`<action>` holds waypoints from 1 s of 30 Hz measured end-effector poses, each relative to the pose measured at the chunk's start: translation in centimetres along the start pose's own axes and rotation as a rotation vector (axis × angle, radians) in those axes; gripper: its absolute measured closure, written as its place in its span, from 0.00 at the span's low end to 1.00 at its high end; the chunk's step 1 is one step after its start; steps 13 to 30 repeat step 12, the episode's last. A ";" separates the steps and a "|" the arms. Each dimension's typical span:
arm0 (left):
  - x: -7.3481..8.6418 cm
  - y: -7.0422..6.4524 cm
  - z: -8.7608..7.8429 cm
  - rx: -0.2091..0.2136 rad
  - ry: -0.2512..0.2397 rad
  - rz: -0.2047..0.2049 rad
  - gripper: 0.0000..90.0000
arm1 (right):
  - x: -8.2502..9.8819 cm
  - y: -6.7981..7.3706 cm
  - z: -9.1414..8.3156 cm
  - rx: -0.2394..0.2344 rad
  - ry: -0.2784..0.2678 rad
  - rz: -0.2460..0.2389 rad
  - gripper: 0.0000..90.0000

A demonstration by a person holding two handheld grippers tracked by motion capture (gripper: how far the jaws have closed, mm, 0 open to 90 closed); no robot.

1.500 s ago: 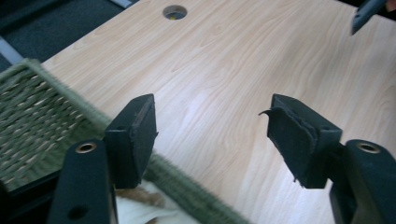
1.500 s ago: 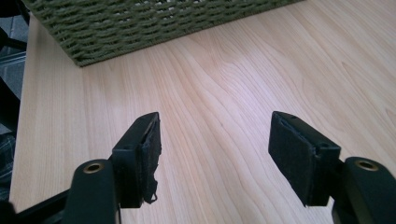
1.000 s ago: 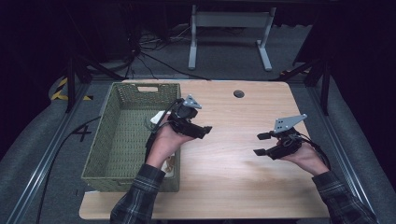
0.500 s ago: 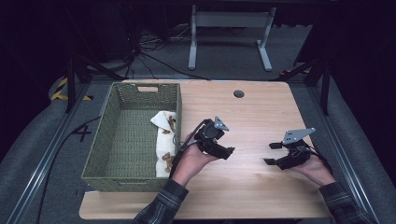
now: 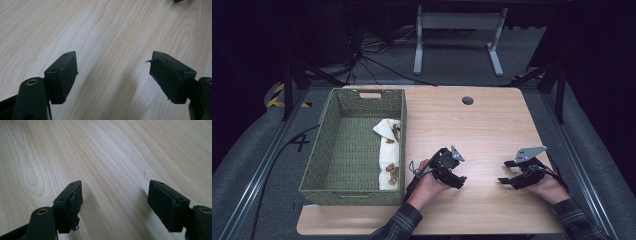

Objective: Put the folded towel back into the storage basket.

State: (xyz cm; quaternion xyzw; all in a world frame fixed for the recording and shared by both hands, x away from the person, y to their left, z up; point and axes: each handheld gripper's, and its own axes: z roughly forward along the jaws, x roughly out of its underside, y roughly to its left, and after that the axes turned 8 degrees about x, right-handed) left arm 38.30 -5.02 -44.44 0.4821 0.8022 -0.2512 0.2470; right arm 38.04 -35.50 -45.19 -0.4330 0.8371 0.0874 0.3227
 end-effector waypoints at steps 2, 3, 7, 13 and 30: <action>0.2 0.0 0.3 0.004 0.014 -0.001 0.25 | 0.0 0.0 0.0 -0.003 0.000 0.000 0.31; 0.3 0.0 0.4 0.002 0.014 -0.001 0.25 | 0.0 0.0 0.0 -0.002 -0.001 0.000 0.31; 0.5 0.2 0.4 0.005 0.023 0.002 0.25 | 0.0 0.0 0.0 0.000 -0.001 0.000 0.31; 0.6 0.2 0.5 0.007 0.031 0.003 0.25 | 0.1 0.1 0.0 0.004 -0.003 -0.005 0.31; 0.6 0.2 0.5 0.007 0.031 0.003 0.25 | 0.1 0.1 0.0 0.004 -0.003 -0.005 0.31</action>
